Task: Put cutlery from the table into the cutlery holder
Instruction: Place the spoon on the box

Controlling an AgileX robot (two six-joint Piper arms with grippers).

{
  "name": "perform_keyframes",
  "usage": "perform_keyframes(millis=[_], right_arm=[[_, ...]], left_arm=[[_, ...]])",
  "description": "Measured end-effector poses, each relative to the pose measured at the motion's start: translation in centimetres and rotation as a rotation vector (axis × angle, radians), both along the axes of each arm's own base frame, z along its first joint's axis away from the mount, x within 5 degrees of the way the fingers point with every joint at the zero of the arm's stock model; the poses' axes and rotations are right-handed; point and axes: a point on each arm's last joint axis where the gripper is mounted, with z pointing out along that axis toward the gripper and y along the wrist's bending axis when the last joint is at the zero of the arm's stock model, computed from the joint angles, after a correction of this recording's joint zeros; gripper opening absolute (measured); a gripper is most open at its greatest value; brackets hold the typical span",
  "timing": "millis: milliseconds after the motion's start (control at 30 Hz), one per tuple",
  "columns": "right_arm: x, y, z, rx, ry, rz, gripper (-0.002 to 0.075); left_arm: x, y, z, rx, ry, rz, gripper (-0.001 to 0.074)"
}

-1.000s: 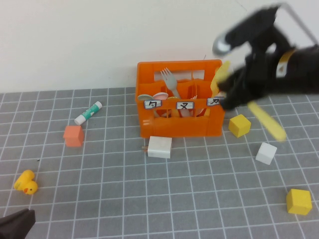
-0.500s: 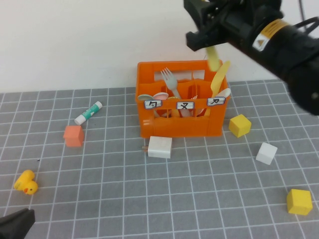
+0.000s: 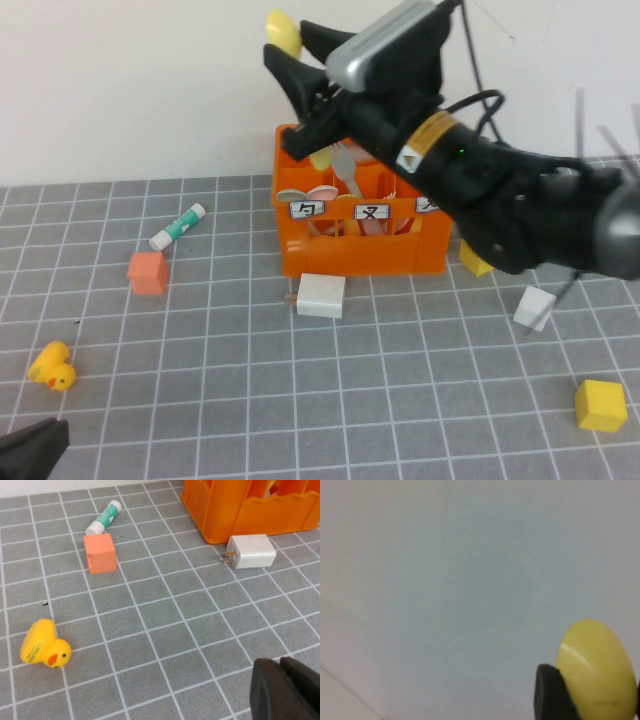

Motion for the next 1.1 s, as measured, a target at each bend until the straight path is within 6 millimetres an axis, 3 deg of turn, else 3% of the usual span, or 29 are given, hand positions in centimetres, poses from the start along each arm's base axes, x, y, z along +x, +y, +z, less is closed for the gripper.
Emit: perform_keyframes(millis=[333,633,867,1100], right_arm=[[3.1,2.5,-3.2,0.006,-0.011,0.018,0.0316],[3.9,3.2,-7.3,-0.011,0.023,0.030,0.0316],[4.1,3.2,-8.1,-0.033,0.041,0.023,0.0318],[4.1,3.1,-8.0,-0.006,0.065,0.023,0.0469]], left_arm=[[0.0,0.0,0.0,0.002,-0.001,0.000,-0.0001],[0.0,0.0,0.0,0.001,-0.001,0.001,-0.0001],[0.0,0.0,0.0,0.003,-0.002,0.001,-0.0001],[0.0,0.0,0.0,0.004,-0.003,0.001,-0.0001]])
